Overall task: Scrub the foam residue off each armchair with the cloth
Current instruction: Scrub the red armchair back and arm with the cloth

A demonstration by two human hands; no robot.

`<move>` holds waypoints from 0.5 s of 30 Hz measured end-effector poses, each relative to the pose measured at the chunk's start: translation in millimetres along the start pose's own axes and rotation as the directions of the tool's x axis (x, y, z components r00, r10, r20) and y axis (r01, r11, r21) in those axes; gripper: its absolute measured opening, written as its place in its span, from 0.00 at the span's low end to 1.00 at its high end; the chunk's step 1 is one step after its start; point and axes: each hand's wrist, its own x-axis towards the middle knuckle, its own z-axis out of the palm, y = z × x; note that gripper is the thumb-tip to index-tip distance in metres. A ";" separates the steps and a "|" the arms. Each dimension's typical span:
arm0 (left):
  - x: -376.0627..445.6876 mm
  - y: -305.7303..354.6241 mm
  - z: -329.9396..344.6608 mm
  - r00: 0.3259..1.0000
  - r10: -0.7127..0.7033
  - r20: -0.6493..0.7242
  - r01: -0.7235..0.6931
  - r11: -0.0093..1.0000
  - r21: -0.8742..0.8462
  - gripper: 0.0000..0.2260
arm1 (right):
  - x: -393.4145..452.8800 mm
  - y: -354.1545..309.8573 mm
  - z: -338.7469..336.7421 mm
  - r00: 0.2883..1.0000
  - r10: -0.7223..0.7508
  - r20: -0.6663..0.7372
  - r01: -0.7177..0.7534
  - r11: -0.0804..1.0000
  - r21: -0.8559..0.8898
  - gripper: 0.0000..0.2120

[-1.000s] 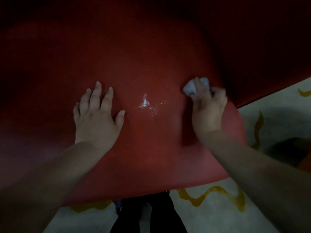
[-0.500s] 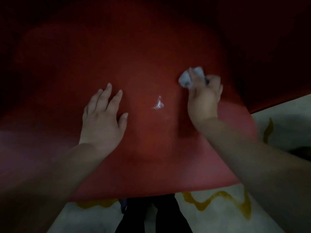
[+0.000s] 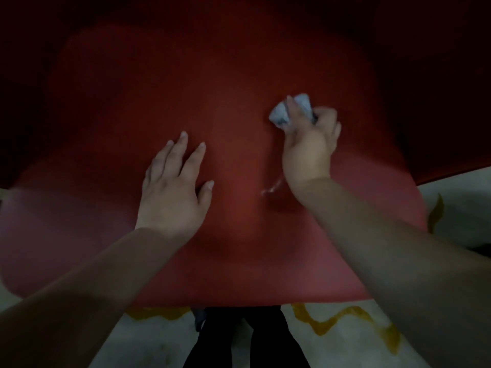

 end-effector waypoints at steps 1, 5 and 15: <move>-0.4 -0.1 0.3 1.000 -0.001 -0.004 0.001 1.000 -0.003 0.28 | -8.6 -8.7 4.0 0.999 -0.028 0.022 0.028 0.999 0.027 0.17; -1.5 -0.2 -0.3 1.000 -0.024 -0.019 0.023 1.000 -0.019 0.28 | -105.6 4.3 -18.6 0.838 -0.446 0.316 0.427 0.895 0.130 0.17; -6.6 -2.8 1.4 0.999 -0.033 -0.017 0.032 0.999 -0.025 0.28 | -50.0 -4.3 -2.6 0.979 -0.158 0.126 0.154 0.987 0.038 0.15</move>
